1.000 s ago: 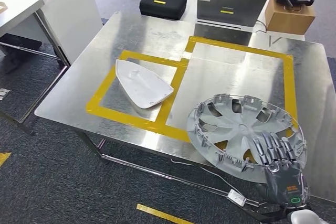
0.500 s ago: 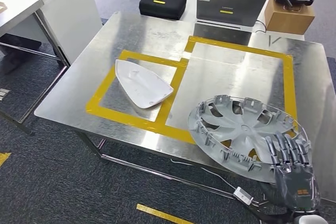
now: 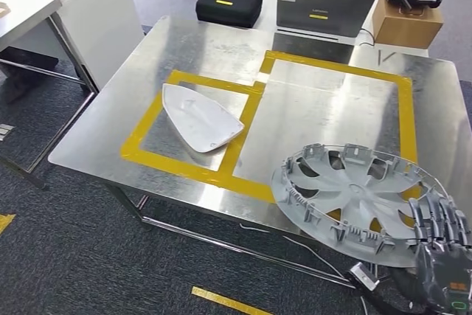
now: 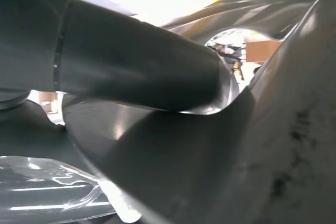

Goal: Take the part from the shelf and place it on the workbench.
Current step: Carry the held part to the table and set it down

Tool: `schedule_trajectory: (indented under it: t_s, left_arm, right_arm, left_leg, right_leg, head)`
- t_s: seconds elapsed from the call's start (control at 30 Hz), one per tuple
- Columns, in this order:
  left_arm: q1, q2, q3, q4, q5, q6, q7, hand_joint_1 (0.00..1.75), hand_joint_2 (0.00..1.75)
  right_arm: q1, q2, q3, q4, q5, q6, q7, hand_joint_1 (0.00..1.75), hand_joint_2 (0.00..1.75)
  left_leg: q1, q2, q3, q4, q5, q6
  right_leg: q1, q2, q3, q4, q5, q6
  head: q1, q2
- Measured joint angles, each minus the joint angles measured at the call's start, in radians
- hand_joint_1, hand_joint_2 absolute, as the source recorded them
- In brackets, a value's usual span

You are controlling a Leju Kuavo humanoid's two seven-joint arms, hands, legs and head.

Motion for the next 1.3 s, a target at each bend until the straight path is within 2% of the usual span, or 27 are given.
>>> schedule_trajectory:
  t_s: [0.2, 0.37, 0.53, 0.83, 1.3]
  left_arm:
    - [0.006, -0.001, 0.015, 0.0, 0.0, 0.003, -0.003, 0.0, 0.0]
    - [0.01, -0.002, 0.028, 0.0, 0.0, 0.003, -0.004, 0.0, 0.0]
    - [0.011, -0.003, 0.037, 0.0, 0.0, 0.003, -0.005, 0.0, 0.0]
    - [0.012, -0.003, 0.04, 0.0, 0.0, 0.003, -0.006, 0.0, 0.0]
    - [0.014, -0.006, 0.055, 0.0, 0.003, 0.016, -0.006, 0.0, 0.0]
  right_arm:
    - [0.099, 0.084, -0.177, -0.02, 0.0, 0.0, -0.049, 0.0, 0.0]
    - [0.177, 0.167, -0.354, -0.03, -0.027, 0.005, -0.139, 0.0, 0.0]
    - [0.213, 0.234, -0.499, -0.035, -0.054, 0.015, -0.211, 0.0, 0.0]
    - [0.219, 0.308, -0.604, -0.037, -0.055, 0.028, -0.274, 0.0, 0.0]
    - [0.195, 0.389, -0.73, -0.023, -0.084, 0.072, -0.355, 0.0, 0.0]
  left_leg:
    - [0.0, 0.0, 0.0, 0.0, 0.0, 0.0]
    - [0.0, 0.0, 0.0, 0.0, 0.0, 0.0]
    - [0.0, 0.001, 0.0, 0.0, -0.001, 0.001]
    - [0.0, 0.003, 0.001, 0.0, 0.0, 0.001]
    - [0.0, 0.003, 0.001, 0.0, -0.001, 0.001]
  right_leg:
    - [0.0, 0.001, 0.0, 0.0, 0.0, 0.0]
    - [0.0, 0.001, 0.0, 0.0, 0.0, 0.0]
    - [0.0, 0.003, -0.001, 0.0, 0.0, 0.0]
    - [0.0, 0.003, -0.001, 0.0, 0.0, 0.0]
    - [0.0, 0.003, -0.001, 0.0, 0.0, 0.0]
  head:
    - [0.0, 0.0]
    - [0.0, 0.0]
    - [0.0, 0.0]
    - [0.0, 0.0]
    - [0.0, 0.0]
